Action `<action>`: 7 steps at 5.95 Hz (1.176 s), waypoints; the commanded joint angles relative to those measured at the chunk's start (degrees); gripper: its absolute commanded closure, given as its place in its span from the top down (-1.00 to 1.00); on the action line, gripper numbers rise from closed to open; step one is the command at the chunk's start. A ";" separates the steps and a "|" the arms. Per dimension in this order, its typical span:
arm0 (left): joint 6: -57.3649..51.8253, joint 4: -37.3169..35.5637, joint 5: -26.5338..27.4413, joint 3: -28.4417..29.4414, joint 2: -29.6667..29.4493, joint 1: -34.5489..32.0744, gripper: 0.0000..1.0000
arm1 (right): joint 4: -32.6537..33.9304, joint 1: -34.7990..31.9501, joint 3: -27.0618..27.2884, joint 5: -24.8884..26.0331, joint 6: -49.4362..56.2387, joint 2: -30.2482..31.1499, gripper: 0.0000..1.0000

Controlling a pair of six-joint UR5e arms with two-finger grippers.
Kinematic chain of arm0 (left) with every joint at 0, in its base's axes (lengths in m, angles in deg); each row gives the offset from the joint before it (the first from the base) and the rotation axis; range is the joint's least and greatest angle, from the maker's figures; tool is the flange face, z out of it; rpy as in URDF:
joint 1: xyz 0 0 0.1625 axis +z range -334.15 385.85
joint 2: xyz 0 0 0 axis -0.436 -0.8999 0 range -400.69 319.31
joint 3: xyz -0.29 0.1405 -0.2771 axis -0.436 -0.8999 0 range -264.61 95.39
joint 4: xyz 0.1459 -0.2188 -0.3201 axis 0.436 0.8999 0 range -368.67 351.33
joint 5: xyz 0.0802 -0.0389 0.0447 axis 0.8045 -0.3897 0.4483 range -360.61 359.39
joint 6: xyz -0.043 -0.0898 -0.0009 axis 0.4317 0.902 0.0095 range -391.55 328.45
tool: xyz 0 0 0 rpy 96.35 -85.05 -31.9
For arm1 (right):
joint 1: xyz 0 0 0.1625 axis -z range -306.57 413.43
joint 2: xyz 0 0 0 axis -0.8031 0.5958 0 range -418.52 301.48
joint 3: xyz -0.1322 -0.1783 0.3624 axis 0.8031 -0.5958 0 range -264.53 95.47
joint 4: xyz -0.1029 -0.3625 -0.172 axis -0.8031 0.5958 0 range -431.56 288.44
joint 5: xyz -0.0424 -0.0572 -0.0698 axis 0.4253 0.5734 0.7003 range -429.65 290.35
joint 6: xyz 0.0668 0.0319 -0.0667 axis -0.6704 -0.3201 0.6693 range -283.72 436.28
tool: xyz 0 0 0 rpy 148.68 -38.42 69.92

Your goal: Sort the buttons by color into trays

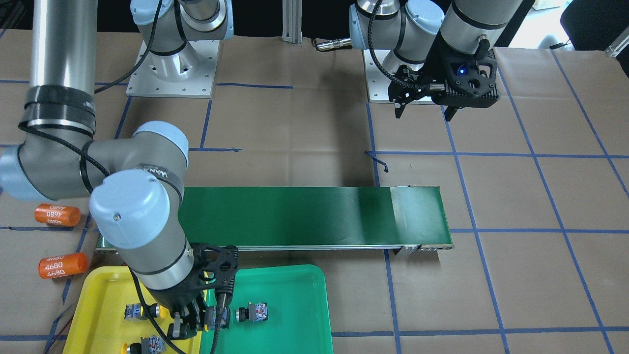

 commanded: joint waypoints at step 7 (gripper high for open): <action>0.00 0.00 0.32 0.10 0.07 0.00 0.97 | -26.64 -0.79 -1.64 -1.71 -32.06 12.49 1.00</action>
